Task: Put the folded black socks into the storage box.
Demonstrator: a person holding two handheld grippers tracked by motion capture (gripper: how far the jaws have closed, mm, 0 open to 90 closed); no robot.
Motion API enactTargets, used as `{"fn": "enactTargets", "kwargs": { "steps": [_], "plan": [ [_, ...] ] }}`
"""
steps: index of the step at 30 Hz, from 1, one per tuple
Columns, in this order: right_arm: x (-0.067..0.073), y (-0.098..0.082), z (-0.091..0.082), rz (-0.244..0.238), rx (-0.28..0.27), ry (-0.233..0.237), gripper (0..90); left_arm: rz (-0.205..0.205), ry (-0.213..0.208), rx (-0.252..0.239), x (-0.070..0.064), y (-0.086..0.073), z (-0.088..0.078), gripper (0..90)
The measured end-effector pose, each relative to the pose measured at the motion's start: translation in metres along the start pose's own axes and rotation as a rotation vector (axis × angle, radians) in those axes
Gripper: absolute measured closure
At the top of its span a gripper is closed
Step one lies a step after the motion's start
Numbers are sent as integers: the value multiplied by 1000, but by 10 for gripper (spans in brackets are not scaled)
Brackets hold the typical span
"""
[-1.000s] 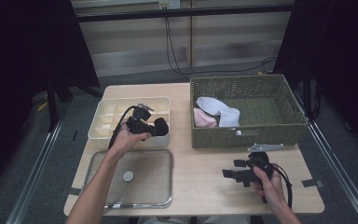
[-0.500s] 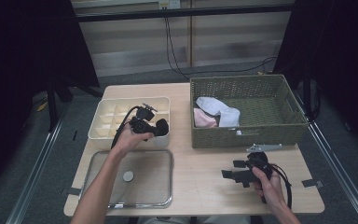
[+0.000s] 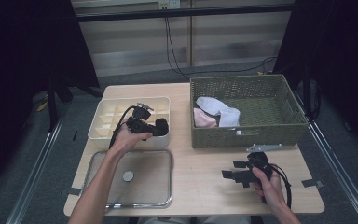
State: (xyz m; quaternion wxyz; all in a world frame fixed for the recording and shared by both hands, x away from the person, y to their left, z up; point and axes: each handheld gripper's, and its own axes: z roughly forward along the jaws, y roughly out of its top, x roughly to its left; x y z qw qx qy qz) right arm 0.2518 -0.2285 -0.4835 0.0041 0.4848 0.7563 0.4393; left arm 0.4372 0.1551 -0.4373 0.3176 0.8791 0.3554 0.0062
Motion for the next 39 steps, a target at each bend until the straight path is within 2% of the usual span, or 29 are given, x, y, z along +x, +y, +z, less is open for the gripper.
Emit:
{"fn": "enactTargets", "kwargs": {
  "steps": [1, 2, 4, 5, 6, 10, 11, 15, 16, 18, 20, 21, 22, 23, 25, 26, 27, 29, 31, 33, 36, 39],
  "plan": [
    [0, 0, 0, 1, 2, 1, 211, 13, -2, 8, 1, 0, -1, 534],
    [0, 0, 0, 0, 2, 2, 210, -5, -2, -1, 0, 0, -1, 530],
    [1, 0, 1, -2, 2, 1, 210, -9, -13, -18, 1, 0, -4, 492],
    [1, 0, 1, -2, 3, 2, 210, 11, -9, -8, 2, 0, -7, 478],
    [2, 0, 1, 0, 5, 0, 210, -5, -5, -15, 2, 0, -7, 456],
    [1, 0, 2, -5, 8, 2, 211, -13, -7, -34, 5, 3, -13, 404],
    [1, 0, 2, -3, 9, 3, 210, -35, -2, -51, 5, 4, -14, 399],
    [1, 0, 2, -7, 10, 5, 210, -19, -5, -59, 7, 9, -15, 364],
    [1, 0, 2, -7, 10, 6, 210, -29, -4, -72, 6, 11, -14, 361],
    [1, -1, 1, -6, 13, 10, 210, -13, 12, -65, 5, 15, -13, 353],
    [1, -2, 1, -7, 16, 11, 210, -12, 7, -78, 3, 18, -11, 354],
    [1, -2, 1, -6, 17, 12, 210, -6, 26, -64, 3, 18, -9, 356],
    [1, -2, 0, -4, 16, 11, 210, -31, 27, -67, 3, 18, -4, 348],
    [1, -2, 0, -1, 14, 10, 210, -28, 9, -45, 6, 17, -1, 344],
    [0, -2, 0, -6, 12, 8, 210, -24, 4, -34, 6, 14, 3, 395],
    [0, -2, -1, -5, 13, 7, 210, 4, -9, -28, 4, 13, 4, 507],
    [0, -2, -1, -5, 15, 6, 210, 5, 5, -25, 2, 12, 4, 557],
    [-1, -3, 0, -4, 17, 6, 211, 9, 0, -20, 1, 12, 3, 631],
    [0, -2, 0, 3, 23, 4, 210, 20, -8, -9, -1, 13, 0, 660],
    [0, -2, 1, -3, 25, 3, 210, 16, -10, 2, -1, 12, 3, 675],
    [0, -2, 1, 1, 24, 2, 210, -1, -27, -5, 2, 8, 6, 683],
    [0, -3, 1, 3, 24, 1, 210, 12, -37, 3, 5, 4, 8, 685]
  ]
}}
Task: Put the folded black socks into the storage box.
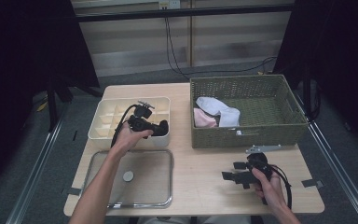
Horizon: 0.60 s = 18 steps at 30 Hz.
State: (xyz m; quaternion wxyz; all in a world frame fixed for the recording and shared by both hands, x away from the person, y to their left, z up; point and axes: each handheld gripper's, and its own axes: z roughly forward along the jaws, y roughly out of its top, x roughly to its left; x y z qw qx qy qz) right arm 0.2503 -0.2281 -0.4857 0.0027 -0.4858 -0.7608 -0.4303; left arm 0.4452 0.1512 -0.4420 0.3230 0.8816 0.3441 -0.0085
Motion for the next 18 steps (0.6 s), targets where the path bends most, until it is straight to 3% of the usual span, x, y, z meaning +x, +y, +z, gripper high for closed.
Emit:
{"fn": "enactTargets", "kwargs": {
  "steps": [3, 8, 13, 18],
  "plan": [
    [0, 0, 1, 4, -1, 0, 211, -14, -9, 12, 0, -1, 3, 686],
    [1, 0, 2, 5, 0, 1, 210, 17, 0, 63, -1, 2, 9, 689],
    [1, 0, 3, 5, 5, 2, 210, -4, -22, 53, 4, 0, 12, 690],
    [0, 1, 4, 8, 5, 3, 210, 3, 22, 79, -3, 4, 16, 692]
  ]
}}
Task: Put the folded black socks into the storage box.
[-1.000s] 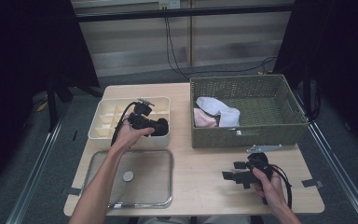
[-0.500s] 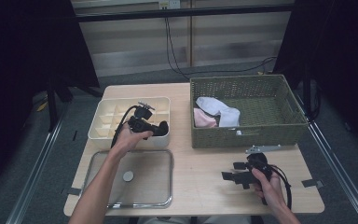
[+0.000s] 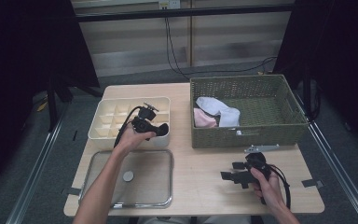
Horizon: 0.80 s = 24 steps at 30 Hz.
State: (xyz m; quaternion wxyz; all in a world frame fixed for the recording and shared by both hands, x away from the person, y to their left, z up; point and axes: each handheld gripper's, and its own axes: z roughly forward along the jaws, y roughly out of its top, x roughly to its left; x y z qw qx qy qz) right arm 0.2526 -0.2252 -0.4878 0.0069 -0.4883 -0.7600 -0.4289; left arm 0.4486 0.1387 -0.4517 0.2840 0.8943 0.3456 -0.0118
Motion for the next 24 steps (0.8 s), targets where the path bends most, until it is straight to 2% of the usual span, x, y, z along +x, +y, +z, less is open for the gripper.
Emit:
{"fn": "enactTargets", "kwargs": {
  "steps": [1, 2, 4, 11, 14, 17, 21, 24],
  "plan": [
    [0, 0, 0, -3, 0, 1, 210, 1, 16, -3, -3, 0, 1, 692],
    [0, 0, 1, 0, 2, -3, 210, 18, 17, 4, -2, 1, 1, 692],
    [0, 0, 0, -1, 4, 0, 210, 9, 19, 5, -2, 1, 2, 693],
    [0, 0, 0, 1, 0, -2, 210, -2, -4, -41, 0, -6, -1, 682],
    [-1, 0, -1, -4, -1, -2, 210, 5, 9, -57, -1, -7, -3, 656],
    [0, 0, -2, -2, -1, -2, 210, 20, 0, -79, -1, -10, -7, 619],
    [-1, 1, -1, 0, -1, -6, 210, 7, 6, -92, -3, -9, -8, 571],
    [-1, 2, 0, -2, 0, -2, 210, -15, -1, -123, -3, -10, -12, 517]
  ]
}}
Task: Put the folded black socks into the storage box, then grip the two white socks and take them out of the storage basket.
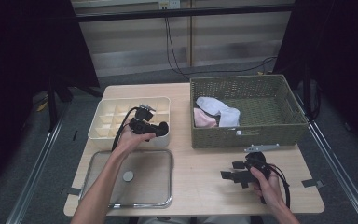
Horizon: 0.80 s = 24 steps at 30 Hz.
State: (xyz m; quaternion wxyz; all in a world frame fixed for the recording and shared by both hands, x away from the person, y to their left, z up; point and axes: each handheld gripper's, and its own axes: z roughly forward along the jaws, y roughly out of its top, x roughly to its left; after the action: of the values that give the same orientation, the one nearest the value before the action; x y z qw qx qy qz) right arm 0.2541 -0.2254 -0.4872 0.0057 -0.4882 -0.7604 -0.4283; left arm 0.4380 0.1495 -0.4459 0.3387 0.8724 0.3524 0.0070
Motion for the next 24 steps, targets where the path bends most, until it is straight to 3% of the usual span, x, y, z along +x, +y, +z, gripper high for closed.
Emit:
{"fn": "enactTargets", "kwargs": {
  "steps": [1, 2, 4, 7, 12, 15, 18, 22, 24],
  "plan": [
    [0, 0, 0, 2, -2, 1, 210, -14, -2, -10, 0, 0, -2, 509],
    [0, 1, 0, 4, -6, -2, 210, 14, -1, 6, 2, 0, -4, 498],
    [-1, 1, 1, 9, -10, -3, 211, -20, -1, -26, 2, -3, -7, 478],
    [0, 1, 1, 6, -13, 0, 210, -35, -2, -43, 6, -7, -11, 435],
    [1, 1, -1, -1, -27, 2, 211, -41, 2, -71, 7, -11, -18, 370],
    [0, 1, -1, -1, -30, -2, 210, -41, -16, -88, 8, -12, -23, 350],
    [1, 1, -1, -10, -23, -11, 210, -43, -7, -134, 6, -13, -30, 326],
    [2, 0, -2, -13, -22, -9, 210, -49, -6, -118, 9, -16, -34, 300],
    [1, 1, -1, -13, -22, -10, 210, -58, -12, -139, 10, -19, -37, 292]
  ]
}}
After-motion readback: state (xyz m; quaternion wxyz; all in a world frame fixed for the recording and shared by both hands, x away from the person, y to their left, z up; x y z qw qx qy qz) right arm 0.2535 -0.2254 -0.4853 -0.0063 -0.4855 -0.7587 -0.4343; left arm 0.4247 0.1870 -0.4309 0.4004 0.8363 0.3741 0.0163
